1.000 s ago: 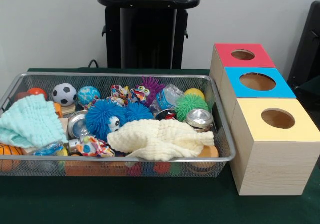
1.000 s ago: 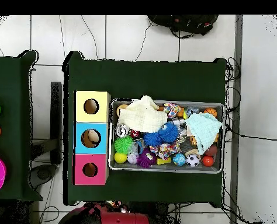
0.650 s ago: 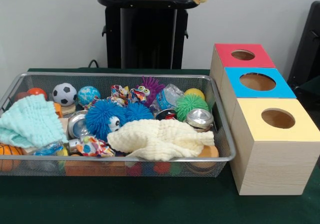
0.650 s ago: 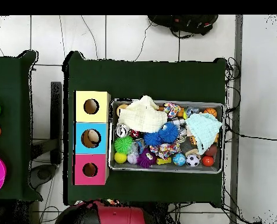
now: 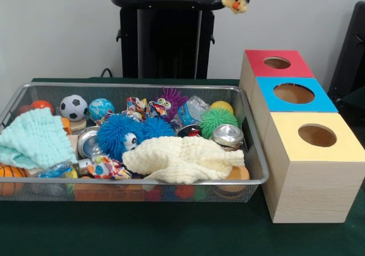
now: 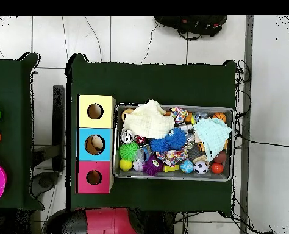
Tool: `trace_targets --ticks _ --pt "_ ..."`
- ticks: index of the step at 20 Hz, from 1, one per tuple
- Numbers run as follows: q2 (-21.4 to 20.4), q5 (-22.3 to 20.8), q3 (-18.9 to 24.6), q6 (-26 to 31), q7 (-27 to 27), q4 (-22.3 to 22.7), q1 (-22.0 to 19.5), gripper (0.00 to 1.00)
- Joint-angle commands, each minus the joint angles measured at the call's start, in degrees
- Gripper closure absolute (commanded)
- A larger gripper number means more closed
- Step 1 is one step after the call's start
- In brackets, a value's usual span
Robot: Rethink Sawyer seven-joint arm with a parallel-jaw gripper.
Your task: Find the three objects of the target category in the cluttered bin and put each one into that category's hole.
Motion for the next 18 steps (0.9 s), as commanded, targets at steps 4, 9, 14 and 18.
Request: trace_targets --ticks 4,9,14,18 --pt "6.2 5.0 -0.6 0.4 20.9 -8.9 2.6 1.0" --pt "9.5 6.9 1.1 3.3 20.0 -13.7 0.4 1.0" --pt "13.8 7.8 0.3 3.7 22.6 -18.2 1.4 1.0" --pt "18.1 7.5 -0.3 7.4 22.6 -24.0 1.5 1.0"
